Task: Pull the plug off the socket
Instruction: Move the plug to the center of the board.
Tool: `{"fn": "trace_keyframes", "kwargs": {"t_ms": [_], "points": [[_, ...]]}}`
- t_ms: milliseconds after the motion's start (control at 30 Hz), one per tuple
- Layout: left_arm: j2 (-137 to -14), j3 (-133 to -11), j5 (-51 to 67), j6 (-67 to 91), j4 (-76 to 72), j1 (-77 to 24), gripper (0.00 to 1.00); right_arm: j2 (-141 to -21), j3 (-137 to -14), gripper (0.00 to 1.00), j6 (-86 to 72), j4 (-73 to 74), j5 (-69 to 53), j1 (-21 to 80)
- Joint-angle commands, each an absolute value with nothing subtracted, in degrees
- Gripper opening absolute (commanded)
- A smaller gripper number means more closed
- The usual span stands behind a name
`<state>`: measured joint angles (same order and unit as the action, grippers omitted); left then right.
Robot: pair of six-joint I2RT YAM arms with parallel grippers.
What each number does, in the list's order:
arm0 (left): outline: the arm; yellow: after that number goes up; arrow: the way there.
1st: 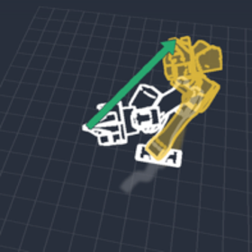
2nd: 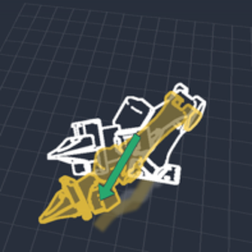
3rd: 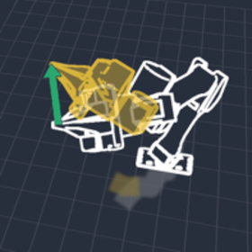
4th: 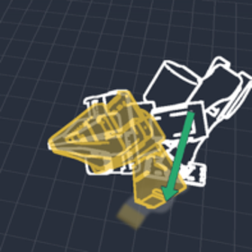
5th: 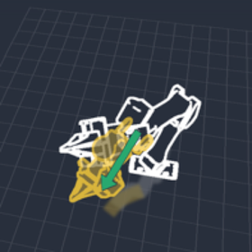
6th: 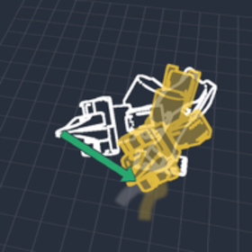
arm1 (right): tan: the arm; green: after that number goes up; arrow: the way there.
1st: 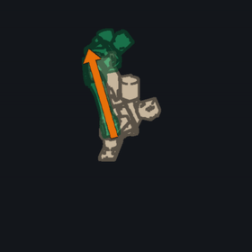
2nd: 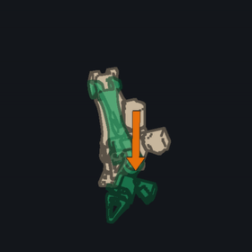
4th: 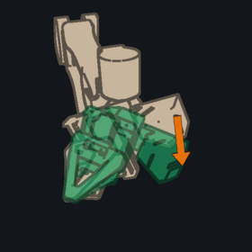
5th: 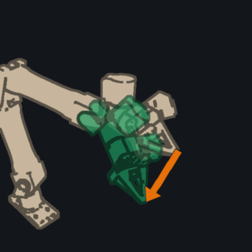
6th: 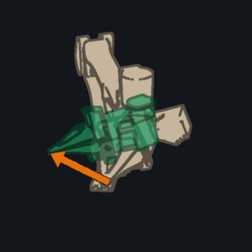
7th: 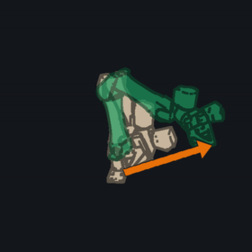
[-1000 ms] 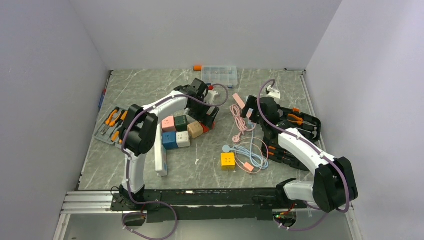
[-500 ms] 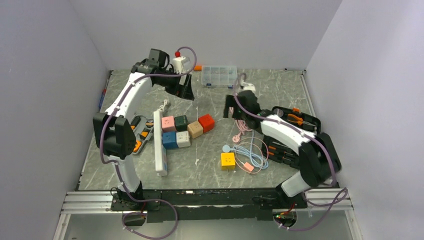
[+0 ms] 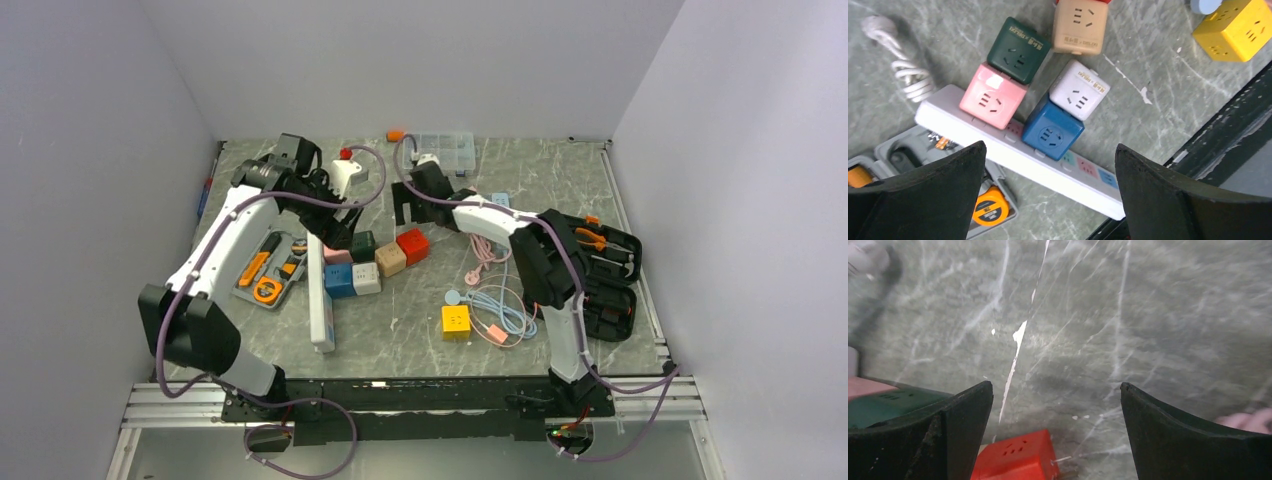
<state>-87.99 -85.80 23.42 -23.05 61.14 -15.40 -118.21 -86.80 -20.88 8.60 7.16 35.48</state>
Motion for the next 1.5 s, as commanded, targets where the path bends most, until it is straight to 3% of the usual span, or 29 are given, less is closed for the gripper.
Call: {"fn": "trace_keyframes", "kwargs": {"t_ms": [0,167,500,700,867,933,1133,1367,1467], "points": [[-82.5,-83.01,19.06,-26.92,60.42,-15.22,0.99,-122.22,-91.02,1.0,-18.92,10.85,7.56,37.53],[-78.32,-79.4,18.5,-27.28,59.34,-15.21,0.99,-122.73,-89.47,0.96,-18.39,12.13,8.21,38.55],[-73.04,-76.11,16.05,-27.98,59.33,-15.21,0.99,-105.8,-65.64,0.92,-22.36,9.65,11.77,40.56],[-71.84,-74.85,16.44,-27.43,59.67,-15.21,0.99,-98.21,-60.2,0.99,-25.07,12.48,16.48,41.5],[-70.59,-74.37,15.8,-27.59,59.92,-15.25,0.99,-87.38,-57.96,0.98,-25.79,13.31,22.44,41.78],[-70.2,-74.07,15.28,-27.68,59.94,-15.25,1.0,-80.86,-55.06,0.92,-24.81,10.87,20.42,42.47],[-70.11,-73.4,14.05,-27.64,59.6,-15.21,0.99,-71.8,-50.71,0.48,-20.58,11.93,4.34,47.48],[-71.02,-74.22,13.56,-27.12,59.85,-15.2,1.0,-69.8,-43.9,0.22,-19.91,10.67,4.73,56.84],[-70.99,-73.77,13.47,-26.98,59.77,-15.2,0.99,-71.41,-42.42,0.2,-20.53,8.82,3.31,58.68]]}}
